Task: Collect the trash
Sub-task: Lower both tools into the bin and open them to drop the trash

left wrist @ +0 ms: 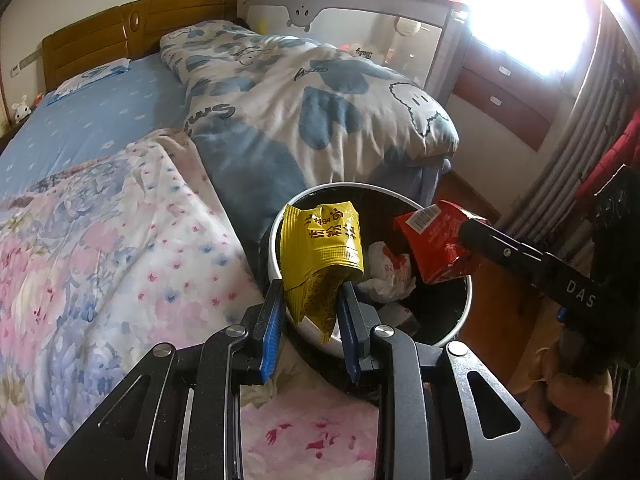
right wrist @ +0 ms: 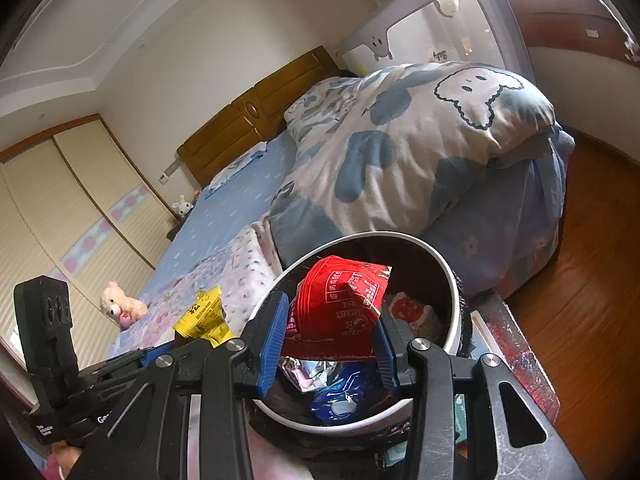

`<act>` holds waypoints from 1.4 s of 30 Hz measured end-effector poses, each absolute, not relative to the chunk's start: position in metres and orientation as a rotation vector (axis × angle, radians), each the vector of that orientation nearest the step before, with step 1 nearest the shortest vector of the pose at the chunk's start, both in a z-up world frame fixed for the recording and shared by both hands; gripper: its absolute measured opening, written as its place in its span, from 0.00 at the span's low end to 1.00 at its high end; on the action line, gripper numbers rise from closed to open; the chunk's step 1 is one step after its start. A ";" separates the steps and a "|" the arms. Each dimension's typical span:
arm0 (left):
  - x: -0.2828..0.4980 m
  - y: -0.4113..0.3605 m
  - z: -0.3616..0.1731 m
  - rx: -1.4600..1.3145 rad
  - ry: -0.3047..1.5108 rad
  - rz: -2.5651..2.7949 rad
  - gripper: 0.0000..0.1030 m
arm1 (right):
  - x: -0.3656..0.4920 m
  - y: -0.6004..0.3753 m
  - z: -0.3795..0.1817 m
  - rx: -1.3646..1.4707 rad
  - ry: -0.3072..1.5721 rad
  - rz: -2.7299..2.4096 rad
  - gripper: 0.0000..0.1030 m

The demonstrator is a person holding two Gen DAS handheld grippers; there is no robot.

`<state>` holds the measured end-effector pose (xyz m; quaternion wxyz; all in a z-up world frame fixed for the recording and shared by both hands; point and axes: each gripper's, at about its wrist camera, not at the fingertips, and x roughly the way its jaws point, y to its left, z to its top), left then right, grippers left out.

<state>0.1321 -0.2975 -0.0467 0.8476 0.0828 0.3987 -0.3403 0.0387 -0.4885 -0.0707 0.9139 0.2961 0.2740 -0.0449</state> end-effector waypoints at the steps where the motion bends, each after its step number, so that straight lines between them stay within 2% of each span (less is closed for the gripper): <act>1: 0.133 -0.299 -0.047 0.176 0.841 -0.718 0.23 | 0.039 -0.489 -0.071 0.611 0.565 -0.094 0.40; 42: 0.141 -0.327 -0.050 0.210 0.840 -0.737 0.24 | 0.051 -0.499 -0.084 0.618 0.595 -0.100 0.40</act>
